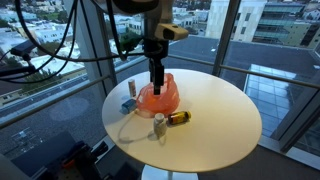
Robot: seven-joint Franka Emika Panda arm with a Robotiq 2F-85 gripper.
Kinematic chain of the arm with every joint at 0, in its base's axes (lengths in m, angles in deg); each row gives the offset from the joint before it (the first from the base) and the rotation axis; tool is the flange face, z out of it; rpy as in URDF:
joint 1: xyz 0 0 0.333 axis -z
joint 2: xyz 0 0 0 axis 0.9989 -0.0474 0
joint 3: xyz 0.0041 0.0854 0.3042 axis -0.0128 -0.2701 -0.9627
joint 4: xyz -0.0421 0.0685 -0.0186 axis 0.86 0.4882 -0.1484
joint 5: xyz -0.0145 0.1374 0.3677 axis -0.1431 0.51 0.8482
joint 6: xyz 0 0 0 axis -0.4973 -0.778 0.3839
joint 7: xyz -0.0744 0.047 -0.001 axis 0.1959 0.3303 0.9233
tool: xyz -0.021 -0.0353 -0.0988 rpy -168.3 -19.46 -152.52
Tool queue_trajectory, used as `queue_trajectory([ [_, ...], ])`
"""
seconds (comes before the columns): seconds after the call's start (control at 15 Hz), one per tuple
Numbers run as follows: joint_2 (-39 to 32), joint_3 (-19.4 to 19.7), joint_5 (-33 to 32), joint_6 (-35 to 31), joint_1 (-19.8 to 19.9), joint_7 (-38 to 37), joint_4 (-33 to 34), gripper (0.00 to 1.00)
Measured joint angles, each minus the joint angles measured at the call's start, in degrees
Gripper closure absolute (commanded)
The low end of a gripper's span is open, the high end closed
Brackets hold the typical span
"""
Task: Put the small bottle inside the plastic bag
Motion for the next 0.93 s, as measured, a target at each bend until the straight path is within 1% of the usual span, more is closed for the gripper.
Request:
queue_trajectory([
  [0.47, -0.4, 0.0, 0.0, -0.3, -0.3, 0.2, -0.3, 0.0],
  [0.6, -1.1, 0.0, 0.2, -2.0, -0.4, 1.3, -1.1, 0.0],
  [0.93, -4.1, 0.2, 0.2, -9.6, -0.6, 4.6, -3.9, 0.0],
])
